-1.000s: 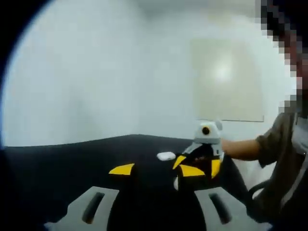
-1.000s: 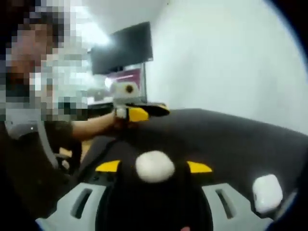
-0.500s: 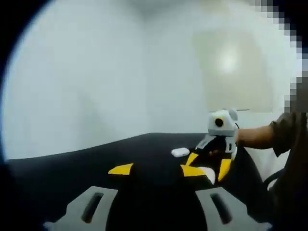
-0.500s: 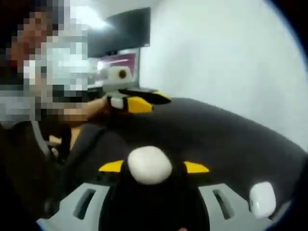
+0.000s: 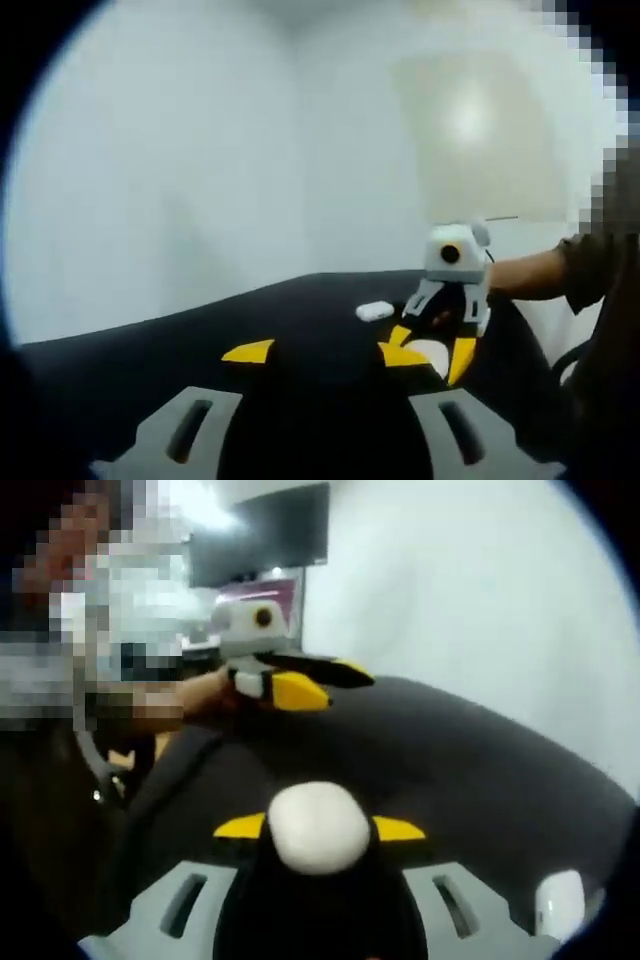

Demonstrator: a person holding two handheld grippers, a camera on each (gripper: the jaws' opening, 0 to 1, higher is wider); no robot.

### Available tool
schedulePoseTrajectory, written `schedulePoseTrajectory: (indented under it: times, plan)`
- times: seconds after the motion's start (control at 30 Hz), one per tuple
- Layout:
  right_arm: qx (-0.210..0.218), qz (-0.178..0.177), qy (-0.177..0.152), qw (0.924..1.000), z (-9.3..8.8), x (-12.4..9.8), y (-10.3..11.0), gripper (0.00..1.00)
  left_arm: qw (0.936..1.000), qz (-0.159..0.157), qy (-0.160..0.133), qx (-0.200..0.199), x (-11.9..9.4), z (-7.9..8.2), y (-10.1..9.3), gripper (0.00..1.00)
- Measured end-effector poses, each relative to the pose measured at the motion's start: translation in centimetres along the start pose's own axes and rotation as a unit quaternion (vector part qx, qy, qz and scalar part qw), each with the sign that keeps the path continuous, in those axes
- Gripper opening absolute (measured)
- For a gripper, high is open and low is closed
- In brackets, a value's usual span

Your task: Pick up three earphones and place each one into its charging case using tactile feedback, ensure that each earphone is properly inserted and securely positioned inside the case.

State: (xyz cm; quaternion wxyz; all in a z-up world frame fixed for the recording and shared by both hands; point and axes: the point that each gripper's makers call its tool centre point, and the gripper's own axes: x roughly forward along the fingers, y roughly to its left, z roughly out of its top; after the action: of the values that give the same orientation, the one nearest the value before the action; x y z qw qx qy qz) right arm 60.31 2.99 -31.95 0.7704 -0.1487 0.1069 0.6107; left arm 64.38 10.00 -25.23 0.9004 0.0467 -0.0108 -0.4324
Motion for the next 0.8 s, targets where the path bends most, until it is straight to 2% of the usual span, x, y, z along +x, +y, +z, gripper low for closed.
schedulePoseTrajectory:
  times: [0.2, 0.33, 0.53, 0.7, 0.8]
  plan:
    - [-0.017, -0.029, 0.000, 0.9994, -0.1, -1.2, 0.1, 0.39, 0.9999, -0.005, -0.001, -0.014, -0.2, -0.2, -0.1, 0.37]
    - [-0.016, -0.056, 0.004, 0.9983, -0.7, -2.9, -0.6, 0.39, 1.0000, -0.004, 0.002, 0.000, -0.2, -0.3, -0.2, 0.37]
    - [0.044, -0.123, 0.010, 0.9913, -2.4, -6.0, -2.6, 0.39, 1.0000, 0.003, -0.003, -0.003, -0.5, -0.2, 0.4, 0.37]
    - [0.082, -0.179, 0.018, 0.9802, -3.7, -8.0, -4.6, 0.39, 1.0000, 0.006, 0.001, 0.002, -0.5, -0.3, 0.6, 0.37]
    - [0.103, -0.202, 0.011, 0.9739, -3.9, -8.6, -5.7, 0.39, 1.0000, 0.007, 0.004, 0.005, -0.5, -0.5, 0.6, 0.37]
